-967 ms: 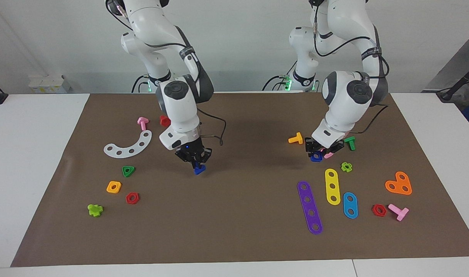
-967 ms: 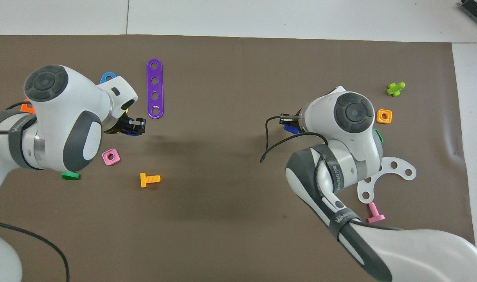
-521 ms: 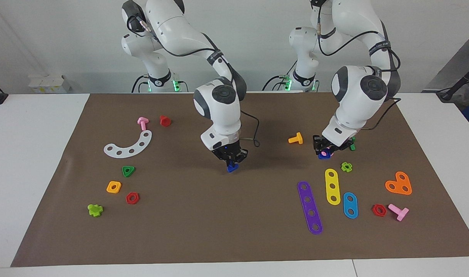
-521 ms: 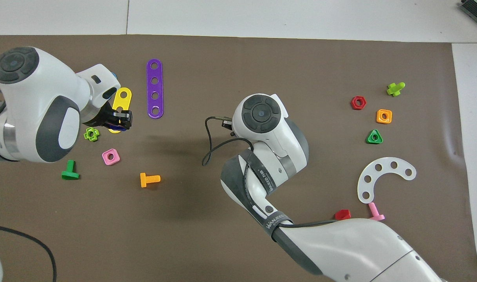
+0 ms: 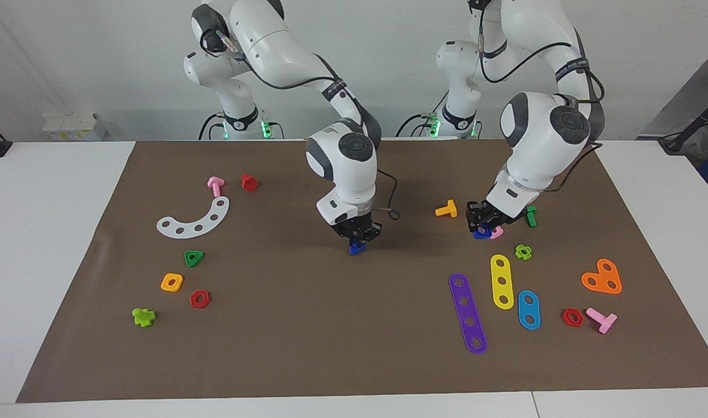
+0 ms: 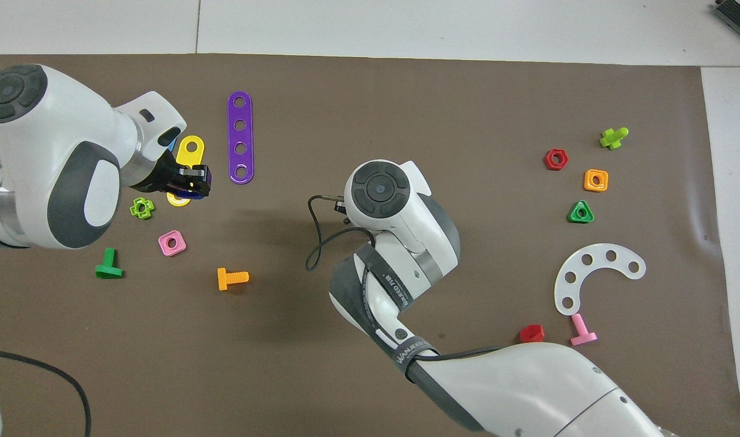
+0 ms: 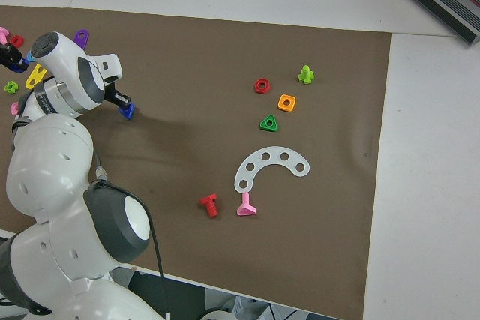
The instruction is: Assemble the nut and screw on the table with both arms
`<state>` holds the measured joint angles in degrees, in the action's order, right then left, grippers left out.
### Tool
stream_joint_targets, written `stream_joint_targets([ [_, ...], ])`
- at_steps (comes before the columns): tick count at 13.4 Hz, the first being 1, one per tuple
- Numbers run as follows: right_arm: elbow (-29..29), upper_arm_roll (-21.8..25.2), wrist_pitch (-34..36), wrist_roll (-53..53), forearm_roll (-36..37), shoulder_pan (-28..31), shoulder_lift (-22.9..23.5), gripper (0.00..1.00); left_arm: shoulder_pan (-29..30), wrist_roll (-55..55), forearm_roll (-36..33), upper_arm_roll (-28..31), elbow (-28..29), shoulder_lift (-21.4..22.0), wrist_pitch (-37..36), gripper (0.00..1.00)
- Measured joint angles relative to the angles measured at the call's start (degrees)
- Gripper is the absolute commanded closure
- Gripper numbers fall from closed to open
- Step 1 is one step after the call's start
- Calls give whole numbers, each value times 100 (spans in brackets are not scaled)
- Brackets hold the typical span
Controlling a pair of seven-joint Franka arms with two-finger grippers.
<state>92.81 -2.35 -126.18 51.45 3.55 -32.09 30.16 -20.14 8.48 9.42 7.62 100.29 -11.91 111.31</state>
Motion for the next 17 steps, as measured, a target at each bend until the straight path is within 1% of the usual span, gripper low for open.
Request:
stream_joint_targets([
  [3,4,10,-1,2,1,9,-38,2,-371,637,33,-32,-26,-2,96,100],
  [5,6,48,57,-3,5,117,-276,1,-708,1205,46,-56,-26,-26,321,100],
  [7,70,62,411,-359,5,458,-762,1,-1066,1733,120,-67,-25,-120,618,100],
  [9,310,64,751,-838,-25,915,-1343,1,-1420,2237,150,-74,-27,-302,939,100],
  [11,710,68,918,-1469,-216,1453,-1930,1,-1827,2844,153,-80,-166,-661,1205,100],
  [13,1109,72,1115,-2307,-392,2051,-2463,1,-2149,3348,153,-82,-573,-1169,1308,100],
  [15,1279,87,1537,-3006,-434,2556,-2839,1,-2323,3477,153,-82,-803,-1469,1347,100],
  [17,1282,95,1667,-3618,-440,2928,-3065,1,-2378,3488,153,-77,-805,-1549,1381,100],
])
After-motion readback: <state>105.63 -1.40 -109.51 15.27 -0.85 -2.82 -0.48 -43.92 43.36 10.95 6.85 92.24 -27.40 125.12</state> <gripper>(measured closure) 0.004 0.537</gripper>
